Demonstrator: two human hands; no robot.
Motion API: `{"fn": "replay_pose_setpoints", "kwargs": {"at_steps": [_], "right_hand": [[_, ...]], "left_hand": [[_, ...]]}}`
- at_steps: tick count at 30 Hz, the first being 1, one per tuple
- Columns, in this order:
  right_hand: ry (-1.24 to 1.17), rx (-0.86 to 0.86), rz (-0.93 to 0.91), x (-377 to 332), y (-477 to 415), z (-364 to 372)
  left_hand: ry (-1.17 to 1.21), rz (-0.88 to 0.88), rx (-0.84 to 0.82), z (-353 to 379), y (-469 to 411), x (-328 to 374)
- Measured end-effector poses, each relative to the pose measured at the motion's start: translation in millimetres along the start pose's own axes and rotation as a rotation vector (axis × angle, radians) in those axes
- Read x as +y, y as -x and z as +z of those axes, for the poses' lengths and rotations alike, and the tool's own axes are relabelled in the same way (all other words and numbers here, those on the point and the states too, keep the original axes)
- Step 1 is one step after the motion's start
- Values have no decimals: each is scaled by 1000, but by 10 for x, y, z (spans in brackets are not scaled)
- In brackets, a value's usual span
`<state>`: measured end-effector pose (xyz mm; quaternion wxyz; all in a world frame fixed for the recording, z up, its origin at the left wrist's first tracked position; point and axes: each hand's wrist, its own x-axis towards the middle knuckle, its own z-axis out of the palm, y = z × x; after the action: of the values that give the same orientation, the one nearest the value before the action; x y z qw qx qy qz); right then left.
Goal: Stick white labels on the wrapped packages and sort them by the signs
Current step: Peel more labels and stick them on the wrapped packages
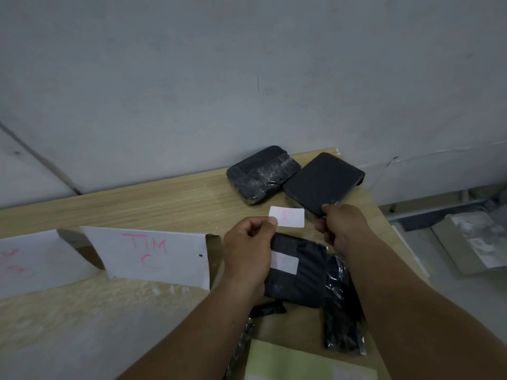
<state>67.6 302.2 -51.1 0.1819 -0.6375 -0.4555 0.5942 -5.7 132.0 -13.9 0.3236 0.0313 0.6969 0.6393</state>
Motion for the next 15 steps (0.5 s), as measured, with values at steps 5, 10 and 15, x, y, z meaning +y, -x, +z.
{"fn": "replay_pose_setpoints", "kwargs": {"at_steps": [5,10,15], "right_hand": [[-144,-6,-76,81,458,-104],[-294,55,-117,422,1042,-162],[-438,99,-144,940,1664,-93]], "left_hand": [[29,-12,-37,-58,154,27],[94,-46,-95,-229,374,34],[92,-39,-140,-512,634,-22]]}}
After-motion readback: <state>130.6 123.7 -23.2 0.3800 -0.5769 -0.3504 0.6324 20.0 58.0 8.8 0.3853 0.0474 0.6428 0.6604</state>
